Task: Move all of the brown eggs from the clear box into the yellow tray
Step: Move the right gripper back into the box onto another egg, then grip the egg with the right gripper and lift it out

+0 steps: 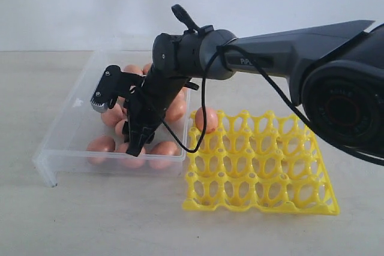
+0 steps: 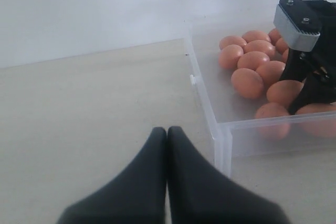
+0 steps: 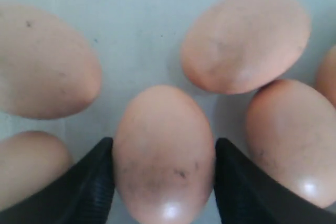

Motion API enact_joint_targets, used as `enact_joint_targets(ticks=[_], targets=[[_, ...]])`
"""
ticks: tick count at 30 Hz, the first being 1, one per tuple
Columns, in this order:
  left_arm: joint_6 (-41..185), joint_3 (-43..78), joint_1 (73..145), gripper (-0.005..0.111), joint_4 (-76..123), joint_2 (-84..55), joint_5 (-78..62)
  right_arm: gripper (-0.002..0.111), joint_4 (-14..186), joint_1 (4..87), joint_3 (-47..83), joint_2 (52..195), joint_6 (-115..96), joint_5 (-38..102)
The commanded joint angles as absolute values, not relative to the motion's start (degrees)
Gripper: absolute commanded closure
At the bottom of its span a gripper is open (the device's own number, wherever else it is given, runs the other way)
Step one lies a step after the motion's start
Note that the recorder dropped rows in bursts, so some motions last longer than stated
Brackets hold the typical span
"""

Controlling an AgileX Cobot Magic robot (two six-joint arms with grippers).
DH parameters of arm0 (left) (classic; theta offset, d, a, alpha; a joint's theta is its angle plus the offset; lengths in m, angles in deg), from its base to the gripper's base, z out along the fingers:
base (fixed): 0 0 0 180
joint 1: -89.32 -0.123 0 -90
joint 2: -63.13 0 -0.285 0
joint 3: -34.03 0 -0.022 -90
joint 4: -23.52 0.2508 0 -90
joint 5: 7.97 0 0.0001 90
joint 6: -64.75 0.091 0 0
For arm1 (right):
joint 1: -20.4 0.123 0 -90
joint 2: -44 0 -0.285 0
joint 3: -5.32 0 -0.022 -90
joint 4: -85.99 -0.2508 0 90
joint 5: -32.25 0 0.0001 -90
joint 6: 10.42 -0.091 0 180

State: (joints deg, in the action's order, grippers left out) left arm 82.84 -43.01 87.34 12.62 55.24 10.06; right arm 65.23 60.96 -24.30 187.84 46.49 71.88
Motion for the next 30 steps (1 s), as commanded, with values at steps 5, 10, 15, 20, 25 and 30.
enact_joint_targets(ticks=[5,10,15,20,25,30], targets=[[82.3,-43.2,87.9,0.111,12.2,55.3,9.8,0.108,65.3,61.0,-24.4,188.4,46.6,70.2],[82.3,-43.2,87.9,0.111,12.2,55.3,9.8,0.108,65.3,61.0,-24.4,188.2,43.6,70.6],[82.3,-43.2,87.9,0.111,12.2,55.3,9.8,0.108,63.3,61.0,-24.4,185.9,35.5,70.1],[82.3,-43.2,87.9,0.111,12.2,55.3,9.8,0.109,55.3,61.0,-22.8,180.8,36.0,64.5],[82.3,-43.2,87.9,0.111,12.2,55.3,9.8,0.109,48.7,61.0,-13.3,172.8,38.9,55.8],[82.3,-43.2,87.9,0.111,12.2,55.3,9.8,0.109,47.1,61.0,2.0,162.5,39.8,41.6]])
